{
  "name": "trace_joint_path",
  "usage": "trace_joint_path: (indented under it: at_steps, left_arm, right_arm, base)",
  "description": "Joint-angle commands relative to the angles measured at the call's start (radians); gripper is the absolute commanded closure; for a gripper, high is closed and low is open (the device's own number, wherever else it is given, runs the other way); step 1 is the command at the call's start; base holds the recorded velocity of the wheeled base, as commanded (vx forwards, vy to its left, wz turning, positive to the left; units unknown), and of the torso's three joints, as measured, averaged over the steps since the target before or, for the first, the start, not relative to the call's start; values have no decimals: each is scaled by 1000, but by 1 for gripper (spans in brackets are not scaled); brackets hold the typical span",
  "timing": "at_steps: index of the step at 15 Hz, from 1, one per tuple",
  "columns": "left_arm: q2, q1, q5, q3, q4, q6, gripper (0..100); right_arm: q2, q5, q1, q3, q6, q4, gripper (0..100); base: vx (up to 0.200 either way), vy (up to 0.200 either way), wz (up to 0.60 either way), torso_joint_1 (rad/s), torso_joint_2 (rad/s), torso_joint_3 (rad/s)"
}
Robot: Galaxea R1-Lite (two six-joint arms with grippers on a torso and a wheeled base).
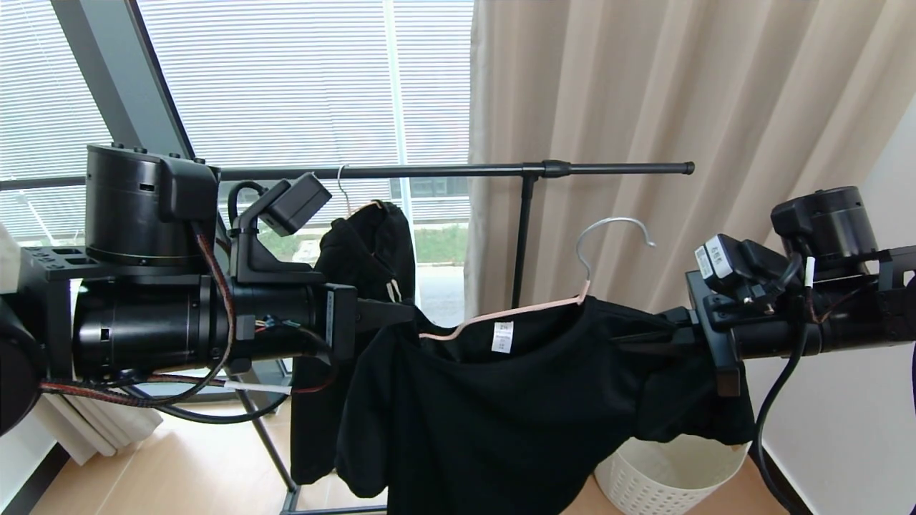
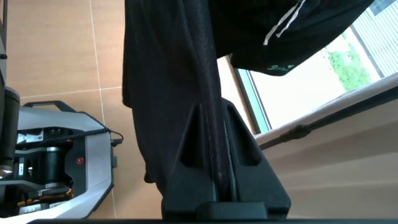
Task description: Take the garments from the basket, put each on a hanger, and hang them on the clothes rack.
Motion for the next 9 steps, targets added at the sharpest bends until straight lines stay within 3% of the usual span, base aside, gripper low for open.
trace_joint_path:
  at_steps: [1, 9]
  left_arm:
    - [-13, -39, 1, -10, 1, 0, 100]
    - [79, -174, -8, -150, -4, 1, 100]
  right_arm:
    - [7, 1, 11, -1, 7, 1, 100]
    - [111, 2, 62, -35, 81, -1, 100]
  base:
    - [0, 0, 0, 0, 0, 0]
    - [0, 0, 0, 0, 0, 0]
